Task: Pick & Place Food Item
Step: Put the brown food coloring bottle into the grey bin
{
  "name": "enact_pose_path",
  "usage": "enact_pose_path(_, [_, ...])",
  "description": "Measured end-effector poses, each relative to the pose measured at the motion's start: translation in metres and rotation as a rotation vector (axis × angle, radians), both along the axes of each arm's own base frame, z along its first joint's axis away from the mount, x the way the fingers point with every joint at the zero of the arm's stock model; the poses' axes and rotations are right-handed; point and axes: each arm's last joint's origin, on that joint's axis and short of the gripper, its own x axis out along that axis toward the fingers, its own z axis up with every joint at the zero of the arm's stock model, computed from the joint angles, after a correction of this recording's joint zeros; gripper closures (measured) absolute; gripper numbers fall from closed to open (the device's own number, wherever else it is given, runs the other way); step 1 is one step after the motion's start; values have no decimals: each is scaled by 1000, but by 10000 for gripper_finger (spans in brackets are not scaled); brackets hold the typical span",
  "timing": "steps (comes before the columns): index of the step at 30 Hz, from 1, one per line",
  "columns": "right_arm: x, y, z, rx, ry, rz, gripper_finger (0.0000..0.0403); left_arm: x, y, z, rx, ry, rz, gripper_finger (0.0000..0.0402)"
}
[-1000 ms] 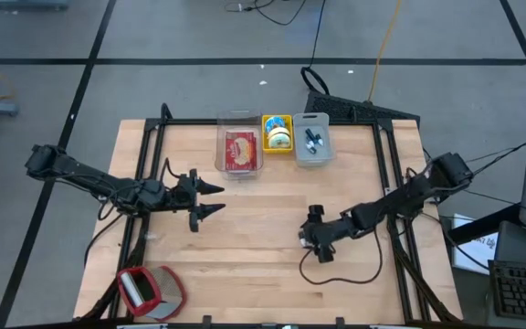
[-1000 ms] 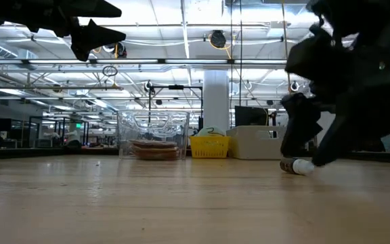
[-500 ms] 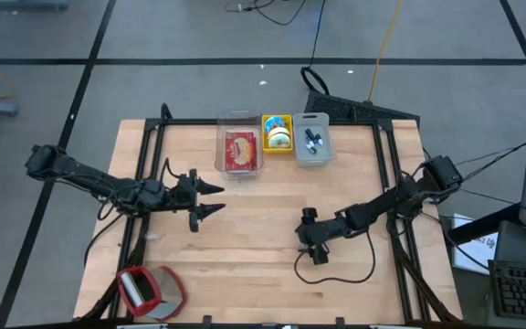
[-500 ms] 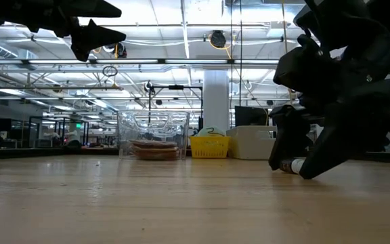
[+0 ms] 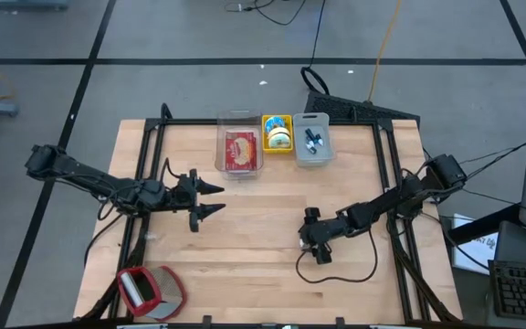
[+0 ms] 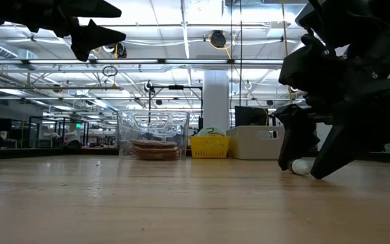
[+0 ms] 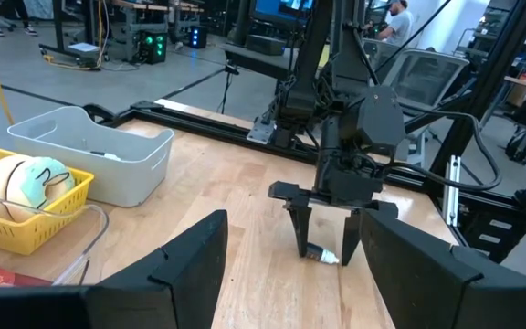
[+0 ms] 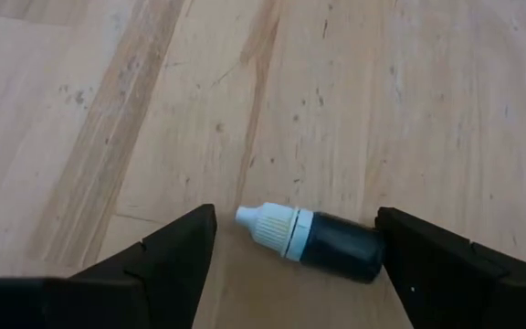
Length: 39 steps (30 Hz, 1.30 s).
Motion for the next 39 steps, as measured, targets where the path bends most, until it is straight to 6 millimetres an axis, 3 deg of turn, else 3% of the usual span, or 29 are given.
enact_pose_path(17, [0, 0, 0, 54, 10, -89, 115, 0, 0, 0, 0, 0, 0, 149])
enact_pose_path(39, [-3, 8, 0, 98, 36, 42, 116, 0, 0, 0, 0, 0, 0, 149])
